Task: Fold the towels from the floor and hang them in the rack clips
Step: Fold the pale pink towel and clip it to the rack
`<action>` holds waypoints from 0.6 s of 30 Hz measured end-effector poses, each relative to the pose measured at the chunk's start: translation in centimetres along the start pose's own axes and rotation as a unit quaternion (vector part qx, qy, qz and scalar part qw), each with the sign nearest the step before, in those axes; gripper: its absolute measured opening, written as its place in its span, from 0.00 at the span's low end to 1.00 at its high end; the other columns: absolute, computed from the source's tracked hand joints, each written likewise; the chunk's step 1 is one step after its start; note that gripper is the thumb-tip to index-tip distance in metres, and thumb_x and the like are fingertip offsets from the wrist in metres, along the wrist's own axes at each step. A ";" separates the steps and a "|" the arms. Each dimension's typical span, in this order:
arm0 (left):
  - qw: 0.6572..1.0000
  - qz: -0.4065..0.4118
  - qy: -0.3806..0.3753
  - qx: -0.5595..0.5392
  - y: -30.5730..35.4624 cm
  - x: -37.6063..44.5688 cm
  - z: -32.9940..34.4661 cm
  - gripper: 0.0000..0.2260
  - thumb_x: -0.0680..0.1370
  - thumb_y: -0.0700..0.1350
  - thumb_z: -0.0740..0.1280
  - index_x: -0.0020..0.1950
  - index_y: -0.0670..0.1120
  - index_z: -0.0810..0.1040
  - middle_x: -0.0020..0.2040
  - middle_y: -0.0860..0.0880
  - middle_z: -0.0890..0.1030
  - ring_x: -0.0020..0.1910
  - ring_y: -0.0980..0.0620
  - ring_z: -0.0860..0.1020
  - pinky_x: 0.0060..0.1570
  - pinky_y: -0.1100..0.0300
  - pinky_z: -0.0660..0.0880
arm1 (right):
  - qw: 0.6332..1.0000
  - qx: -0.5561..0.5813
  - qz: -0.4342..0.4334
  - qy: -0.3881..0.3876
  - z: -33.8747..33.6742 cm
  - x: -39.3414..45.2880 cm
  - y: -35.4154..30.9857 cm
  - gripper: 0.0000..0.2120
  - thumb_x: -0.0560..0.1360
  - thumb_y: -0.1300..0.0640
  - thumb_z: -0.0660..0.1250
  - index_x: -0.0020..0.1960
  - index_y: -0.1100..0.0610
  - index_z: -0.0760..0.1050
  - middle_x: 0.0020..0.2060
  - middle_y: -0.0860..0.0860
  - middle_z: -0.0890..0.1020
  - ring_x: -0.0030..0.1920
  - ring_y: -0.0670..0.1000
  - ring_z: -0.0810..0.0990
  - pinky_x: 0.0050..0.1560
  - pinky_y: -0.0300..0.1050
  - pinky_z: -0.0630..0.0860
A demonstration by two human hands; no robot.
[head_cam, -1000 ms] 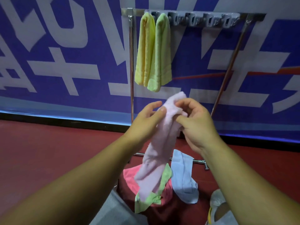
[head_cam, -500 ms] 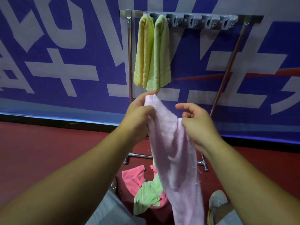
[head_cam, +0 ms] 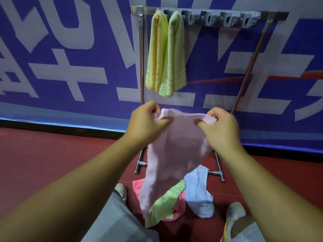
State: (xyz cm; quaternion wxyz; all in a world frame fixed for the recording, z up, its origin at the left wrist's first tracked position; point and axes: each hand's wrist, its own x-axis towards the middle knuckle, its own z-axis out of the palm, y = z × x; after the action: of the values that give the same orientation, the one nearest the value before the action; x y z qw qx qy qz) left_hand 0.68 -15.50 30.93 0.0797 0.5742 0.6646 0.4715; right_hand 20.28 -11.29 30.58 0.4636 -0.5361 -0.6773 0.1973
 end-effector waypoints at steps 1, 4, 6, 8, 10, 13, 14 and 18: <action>0.999 0.018 0.000 0.037 -0.3 -0.2 0.0 0.19 0.71 0.52 0.75 0.33 0.48 0.67 0.30 0.53 0.69 0.31 0.56 0.67 0.30 0.67 0.62 | 1.000 -0.007 -0.016 0.009 0.0 0.0 0.0 0.16 0.69 0.53 0.76 0.33 0.56 0.70 0.29 0.49 0.76 0.31 0.49 0.71 0.31 0.44 0.67; 0.996 0.062 -0.016 0.064 -1.3 -0.4 0.3 0.19 0.74 0.54 0.72 0.31 0.43 0.72 0.35 0.52 0.71 0.36 0.58 0.71 0.34 0.70 0.64 | 0.999 -0.002 -0.037 0.009 0.1 -0.1 -0.4 0.16 0.72 0.51 0.74 0.34 0.59 0.72 0.30 0.51 0.78 0.32 0.51 0.74 0.33 0.46 0.71; 0.992 0.077 -0.056 0.078 -1.6 -0.4 0.5 0.20 0.76 0.56 0.69 0.33 0.41 0.75 0.35 0.50 0.75 0.35 0.54 0.73 0.35 0.63 0.69 | 0.999 -0.019 -0.042 0.015 0.1 0.1 -0.5 0.21 0.73 0.47 0.72 0.32 0.59 0.67 0.26 0.52 0.73 0.30 0.52 0.69 0.31 0.47 0.67; 0.991 0.040 -0.127 0.029 -1.3 -0.5 0.5 0.24 0.78 0.55 0.67 0.32 0.38 0.70 0.29 0.47 0.69 0.29 0.51 0.67 0.31 0.56 0.65 | 0.997 -0.075 -0.036 0.006 0.0 0.6 -0.4 0.23 0.74 0.45 0.70 0.31 0.57 0.64 0.26 0.50 0.71 0.31 0.55 0.69 0.31 0.48 0.64; 0.981 -0.009 -0.187 -0.058 -1.3 -0.7 0.3 0.24 0.77 0.55 0.68 0.33 0.40 0.65 0.29 0.49 0.63 0.28 0.54 0.61 0.29 0.59 0.60 | 0.987 -0.159 -0.023 -0.025 -0.3 1.3 -0.2 0.19 0.73 0.47 0.67 0.32 0.57 0.66 0.29 0.50 0.72 0.35 0.58 0.71 0.33 0.47 0.65; 0.966 -0.010 -0.256 -0.044 -3.1 -0.7 -0.2 0.17 0.73 0.53 0.74 0.39 0.46 0.68 0.30 0.52 0.68 0.28 0.56 0.63 0.28 0.64 0.63 | 0.989 -0.093 0.076 -0.082 -1.3 2.8 -0.2 0.11 0.71 0.54 0.65 0.34 0.58 0.68 0.30 0.54 0.73 0.34 0.56 0.71 0.34 0.46 0.65; 0.961 -0.007 -0.277 -0.005 -3.8 -0.7 -0.2 0.14 0.72 0.51 0.76 0.43 0.48 0.71 0.32 0.52 0.72 0.29 0.56 0.67 0.30 0.63 0.66 | 0.986 0.006 0.141 -0.093 -1.8 3.1 -0.5 0.07 0.70 0.56 0.64 0.35 0.57 0.71 0.31 0.55 0.73 0.34 0.55 0.72 0.35 0.45 0.66; 0.942 0.017 -0.278 0.190 -6.0 -0.7 0.0 0.12 0.72 0.48 0.73 0.52 0.53 0.75 0.43 0.53 0.80 0.39 0.51 0.74 0.38 0.59 0.68 | 0.902 0.296 0.290 -0.123 -2.8 3.6 -0.5 0.08 0.73 0.65 0.64 0.42 0.54 0.76 0.34 0.55 0.75 0.33 0.53 0.75 0.38 0.45 0.75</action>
State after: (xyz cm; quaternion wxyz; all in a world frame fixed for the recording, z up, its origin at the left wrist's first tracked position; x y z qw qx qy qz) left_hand -3.23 -15.51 26.28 0.1426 0.6983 0.6830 0.1598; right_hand 22.38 -8.85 33.86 0.4361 -0.5184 -0.4537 0.5790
